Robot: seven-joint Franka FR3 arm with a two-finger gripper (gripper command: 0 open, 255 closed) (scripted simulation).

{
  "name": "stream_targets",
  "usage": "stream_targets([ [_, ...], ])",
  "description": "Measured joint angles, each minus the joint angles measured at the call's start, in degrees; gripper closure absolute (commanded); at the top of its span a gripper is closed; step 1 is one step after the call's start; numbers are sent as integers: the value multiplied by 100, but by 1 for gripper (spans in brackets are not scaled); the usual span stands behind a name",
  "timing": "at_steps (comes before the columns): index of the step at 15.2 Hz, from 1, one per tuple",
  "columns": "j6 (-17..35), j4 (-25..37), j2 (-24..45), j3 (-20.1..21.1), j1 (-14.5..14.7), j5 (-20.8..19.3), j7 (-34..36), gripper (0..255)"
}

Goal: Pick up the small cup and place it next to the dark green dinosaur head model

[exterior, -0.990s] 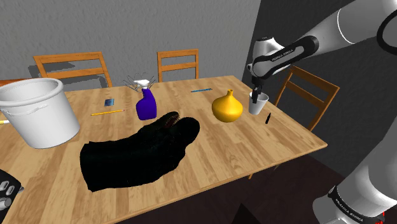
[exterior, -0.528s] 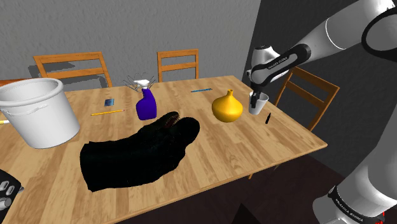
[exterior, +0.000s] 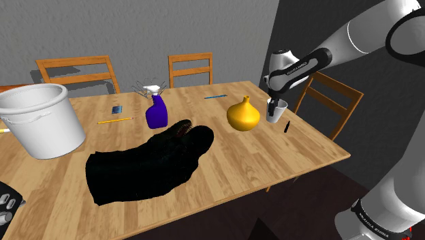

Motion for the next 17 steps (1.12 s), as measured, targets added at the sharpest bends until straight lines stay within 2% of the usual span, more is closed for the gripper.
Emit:
stream_targets([
  [10,0,0,-1,1,1,0,0,255],
  [17,-387,116,-280,-1,17,6,-76,255],
])
